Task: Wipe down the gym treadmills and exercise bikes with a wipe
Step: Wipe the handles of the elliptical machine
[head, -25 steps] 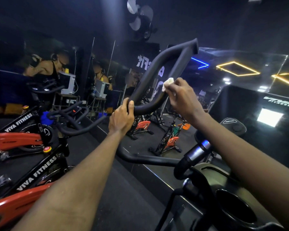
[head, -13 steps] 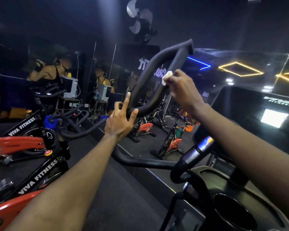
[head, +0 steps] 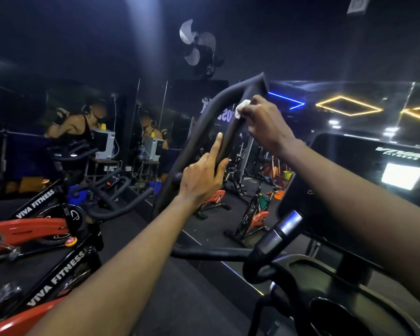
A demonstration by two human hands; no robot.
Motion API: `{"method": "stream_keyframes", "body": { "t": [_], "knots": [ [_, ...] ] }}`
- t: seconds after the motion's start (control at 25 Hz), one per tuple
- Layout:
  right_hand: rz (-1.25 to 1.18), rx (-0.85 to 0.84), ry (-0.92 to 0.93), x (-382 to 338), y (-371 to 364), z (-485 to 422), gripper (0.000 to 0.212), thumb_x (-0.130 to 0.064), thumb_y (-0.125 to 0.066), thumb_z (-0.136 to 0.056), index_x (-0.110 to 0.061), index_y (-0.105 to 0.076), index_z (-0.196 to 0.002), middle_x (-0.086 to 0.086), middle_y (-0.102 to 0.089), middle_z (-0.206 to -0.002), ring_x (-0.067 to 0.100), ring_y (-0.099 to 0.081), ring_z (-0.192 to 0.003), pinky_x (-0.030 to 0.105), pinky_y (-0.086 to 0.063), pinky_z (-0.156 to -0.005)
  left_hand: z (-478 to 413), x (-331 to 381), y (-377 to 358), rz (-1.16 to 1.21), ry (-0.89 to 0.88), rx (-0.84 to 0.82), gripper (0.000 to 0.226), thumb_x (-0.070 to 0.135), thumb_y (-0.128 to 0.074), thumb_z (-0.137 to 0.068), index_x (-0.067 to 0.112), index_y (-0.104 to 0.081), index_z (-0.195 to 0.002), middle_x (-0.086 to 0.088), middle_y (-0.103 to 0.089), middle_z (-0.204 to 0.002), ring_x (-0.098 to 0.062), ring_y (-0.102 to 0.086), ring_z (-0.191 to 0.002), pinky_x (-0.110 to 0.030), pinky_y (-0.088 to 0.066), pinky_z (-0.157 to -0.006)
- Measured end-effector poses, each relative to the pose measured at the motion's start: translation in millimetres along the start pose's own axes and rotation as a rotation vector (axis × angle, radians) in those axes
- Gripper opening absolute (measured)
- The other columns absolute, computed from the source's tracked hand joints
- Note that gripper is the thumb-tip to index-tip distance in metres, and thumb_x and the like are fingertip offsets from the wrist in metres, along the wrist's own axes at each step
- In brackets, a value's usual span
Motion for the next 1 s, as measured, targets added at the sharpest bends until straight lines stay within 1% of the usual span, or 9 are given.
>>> {"method": "stream_keyframes", "body": {
  "t": [0.08, 0.16, 0.24, 0.36, 0.44, 0.6, 0.64, 0.76, 1.0],
  "knots": [
    [0.020, 0.006, -0.004, 7, 5, -8, 0.021, 0.001, -0.057, -0.087, -0.010, -0.073, -0.096, 0.006, -0.052, -0.088, 0.022, -0.054, -0.075, 0.031, -0.043, -0.069, 1, -5, -2, 0.003, -0.018, 0.025, 0.063, 0.045, -0.039, -0.103, 0.027, -0.012, -0.157, -0.002, -0.064, -0.090, -0.020, -0.060, -0.062, -0.028, -0.038, -0.053],
    [0.022, 0.089, -0.093, 19, 8, -21, 0.021, 0.000, -0.056, -0.085, -0.011, -0.073, -0.091, 0.011, -0.056, -0.089, 0.029, -0.059, -0.078, 0.037, -0.048, -0.072, 2, -6, -6, 0.011, -0.034, 0.043, 0.062, 0.044, -0.039, -0.103, 0.026, -0.013, -0.157, 0.000, -0.061, -0.085, -0.014, -0.054, -0.057, -0.028, -0.040, -0.050],
    [0.001, 0.150, -0.178, 22, 6, -27, 0.021, 0.001, -0.055, -0.084, -0.010, -0.072, -0.088, 0.012, -0.057, -0.090, 0.031, -0.060, -0.082, 0.036, -0.049, -0.074, 1, -5, -6, 0.010, -0.036, 0.043, 0.062, 0.044, -0.038, -0.103, 0.027, -0.012, -0.157, 0.001, -0.059, -0.082, -0.013, -0.053, -0.055, -0.031, -0.045, -0.048],
    [0.044, 0.042, -0.070, 14, 1, -23, 0.018, 0.004, -0.056, -0.083, -0.006, -0.070, -0.089, 0.014, -0.055, -0.094, 0.032, -0.057, -0.086, 0.028, -0.040, -0.073, 0, -6, -5, -0.014, -0.023, 0.035, 0.063, 0.044, -0.037, -0.103, 0.028, -0.010, -0.157, 0.002, -0.058, -0.080, -0.011, -0.047, -0.054, -0.024, -0.034, -0.047],
    [0.095, -0.061, 0.036, 18, 11, -23, 0.019, 0.007, -0.058, -0.078, -0.005, -0.068, -0.090, 0.015, -0.054, -0.097, 0.033, -0.056, -0.089, 0.031, -0.042, -0.074, 0, -3, -2, -0.018, -0.004, 0.011, 0.063, 0.044, -0.036, -0.103, 0.030, -0.007, -0.157, 0.002, -0.060, -0.082, -0.012, -0.049, -0.056, -0.027, -0.037, -0.052],
    [0.121, 0.076, -0.068, 45, 26, -45, 0.020, 0.002, -0.052, -0.081, -0.008, -0.067, -0.088, 0.015, -0.055, -0.098, 0.035, -0.057, -0.092, 0.038, -0.049, -0.079, -1, -2, 0, 0.006, -0.002, -0.019, 0.064, 0.042, -0.037, -0.103, 0.031, -0.004, -0.157, 0.004, -0.061, -0.083, -0.004, -0.044, -0.055, -0.020, -0.031, -0.051],
    [0.124, 0.084, -0.078, 48, 24, -48, 0.019, 0.000, -0.052, -0.082, -0.009, -0.068, -0.088, 0.015, -0.055, -0.098, 0.036, -0.057, -0.091, 0.040, -0.050, -0.079, -2, -2, 0, 0.009, -0.005, -0.018, 0.065, 0.042, -0.038, -0.103, 0.031, -0.004, -0.157, 0.004, -0.062, -0.084, -0.005, -0.046, -0.054, -0.019, -0.032, -0.050],
    [0.173, 0.103, -0.113, 45, 15, -52, 0.019, 0.000, -0.050, -0.086, -0.003, -0.069, -0.089, 0.017, -0.055, -0.099, 0.037, -0.057, -0.091, 0.042, -0.051, -0.076, -3, -4, -2, 0.018, -0.005, -0.013, 0.064, 0.044, -0.037, -0.103, 0.033, -0.004, -0.157, -0.001, -0.066, -0.089, -0.019, -0.062, -0.063, -0.033, -0.049, -0.055],
    [0.277, 0.016, -0.167, 32, 6, -71, 0.015, 0.005, -0.053, -0.087, 0.004, -0.066, -0.095, 0.022, -0.051, -0.107, 0.039, -0.051, -0.098, 0.045, -0.053, -0.074, -3, -7, 1, 0.087, 0.017, -0.087, 0.056, 0.046, -0.027, -0.105, 0.039, -0.004, -0.156, -0.003, -0.060, -0.098, -0.027, -0.062, -0.080, -0.041, -0.048, -0.073]
  ]
}}
Point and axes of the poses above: each hand's wrist, its own z-axis away from the middle knuckle, its own y-axis out of the back of the hand, x = y × z, the point moved 2 cm from there along -z, towards the middle knuckle
